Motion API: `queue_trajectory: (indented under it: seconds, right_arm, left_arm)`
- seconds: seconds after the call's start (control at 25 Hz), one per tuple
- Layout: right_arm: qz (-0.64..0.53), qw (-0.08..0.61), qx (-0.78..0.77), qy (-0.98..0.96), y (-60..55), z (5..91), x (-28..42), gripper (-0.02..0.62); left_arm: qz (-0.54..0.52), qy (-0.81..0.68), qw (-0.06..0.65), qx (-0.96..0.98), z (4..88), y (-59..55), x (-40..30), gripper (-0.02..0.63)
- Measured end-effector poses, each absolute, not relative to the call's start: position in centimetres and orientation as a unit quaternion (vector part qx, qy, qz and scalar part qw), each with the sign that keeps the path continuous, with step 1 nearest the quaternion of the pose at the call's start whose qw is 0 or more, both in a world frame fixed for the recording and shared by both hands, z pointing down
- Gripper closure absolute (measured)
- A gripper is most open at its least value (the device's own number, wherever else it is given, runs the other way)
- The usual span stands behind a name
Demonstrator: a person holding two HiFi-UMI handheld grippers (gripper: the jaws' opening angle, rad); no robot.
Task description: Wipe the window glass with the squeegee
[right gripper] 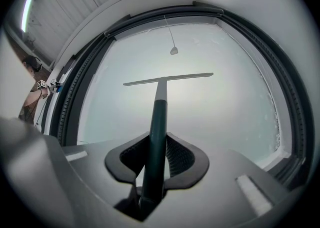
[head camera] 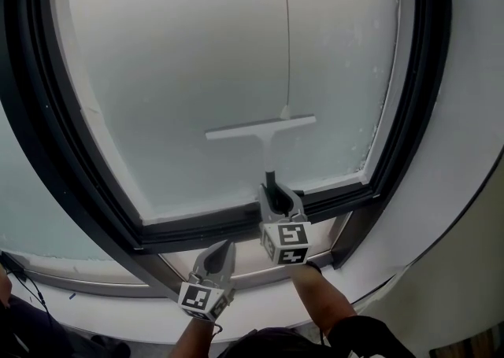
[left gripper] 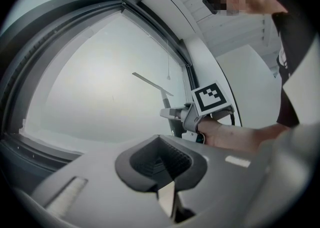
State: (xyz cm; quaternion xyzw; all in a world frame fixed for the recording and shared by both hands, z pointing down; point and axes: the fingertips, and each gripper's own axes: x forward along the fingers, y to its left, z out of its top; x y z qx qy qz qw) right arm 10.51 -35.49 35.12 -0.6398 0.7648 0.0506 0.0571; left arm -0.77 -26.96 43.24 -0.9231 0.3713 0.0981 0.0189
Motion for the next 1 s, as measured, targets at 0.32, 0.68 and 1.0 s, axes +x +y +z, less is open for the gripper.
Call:
queue_trajectory:
  seconds: [0.32, 0.68, 1.0]
  right_arm:
    - [0.042, 0.045, -0.641, 0.765, -35.1, 36.7, 10.5, 0.506]
    - [0.026, 0.029, -0.642, 0.765, -34.6, 39.2, 10.6, 0.507]
    - [0.014, 0.013, -0.645, 0.764, -33.9, 41.4, 10.5, 0.506]
  left_arm:
    - [0.093, 0.378, 0.024, -0.921, 43.5, -26.9, -1.0, 0.607]
    - [0.089, 0.379, -0.009, -0.921, 44.6, -26.4, -0.1, 0.607]
    - [0.093, 0.374, -0.015, -0.922, 45.5, -26.4, 0.1, 0.607]
